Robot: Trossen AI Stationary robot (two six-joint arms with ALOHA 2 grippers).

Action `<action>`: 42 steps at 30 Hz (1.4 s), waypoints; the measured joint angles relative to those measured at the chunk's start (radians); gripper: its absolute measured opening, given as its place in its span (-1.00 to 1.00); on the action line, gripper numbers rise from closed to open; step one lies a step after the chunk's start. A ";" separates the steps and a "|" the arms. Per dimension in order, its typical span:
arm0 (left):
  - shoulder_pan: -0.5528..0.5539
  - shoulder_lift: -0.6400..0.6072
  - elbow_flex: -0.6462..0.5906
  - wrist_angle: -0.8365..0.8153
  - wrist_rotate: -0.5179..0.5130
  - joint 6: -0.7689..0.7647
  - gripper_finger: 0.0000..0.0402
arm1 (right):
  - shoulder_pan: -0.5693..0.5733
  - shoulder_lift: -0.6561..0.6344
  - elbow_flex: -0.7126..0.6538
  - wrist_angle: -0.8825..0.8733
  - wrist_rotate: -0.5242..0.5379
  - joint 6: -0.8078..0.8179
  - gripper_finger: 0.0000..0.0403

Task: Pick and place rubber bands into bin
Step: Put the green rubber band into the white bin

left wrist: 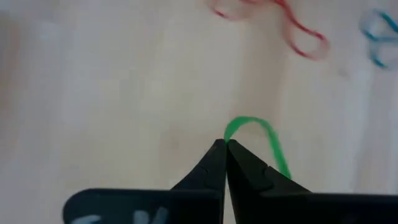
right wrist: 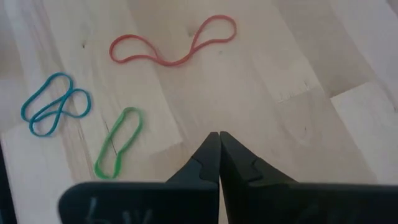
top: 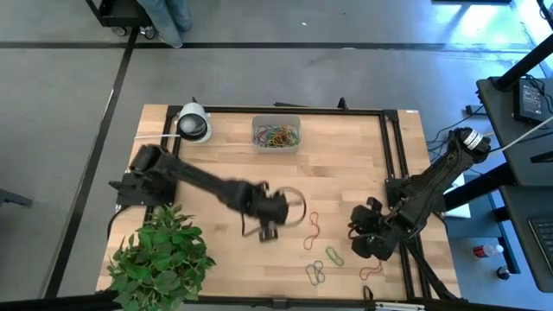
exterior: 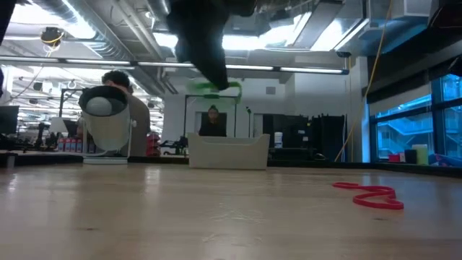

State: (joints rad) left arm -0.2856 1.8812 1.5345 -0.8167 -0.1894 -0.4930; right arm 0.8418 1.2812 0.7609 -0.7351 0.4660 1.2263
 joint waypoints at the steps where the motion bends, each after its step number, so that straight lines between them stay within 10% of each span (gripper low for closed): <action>1: 0.026 -0.014 0.000 -0.007 -0.003 0.018 -0.99 | -0.006 0.000 0.000 0.002 0.000 0.000 -0.99; 23: 0.676 -0.078 0.002 0.049 0.160 0.573 -0.99 | -0.215 0.000 0.000 0.010 -0.001 0.003 -0.99; 42: 0.836 0.144 0.002 0.158 0.219 0.771 -0.98 | -0.370 0.001 0.000 0.025 -0.002 0.012 -0.99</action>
State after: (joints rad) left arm 0.5502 2.0253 1.5360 -0.6584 0.0296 0.2783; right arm 0.4714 1.2819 0.7609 -0.7101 0.4637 1.2382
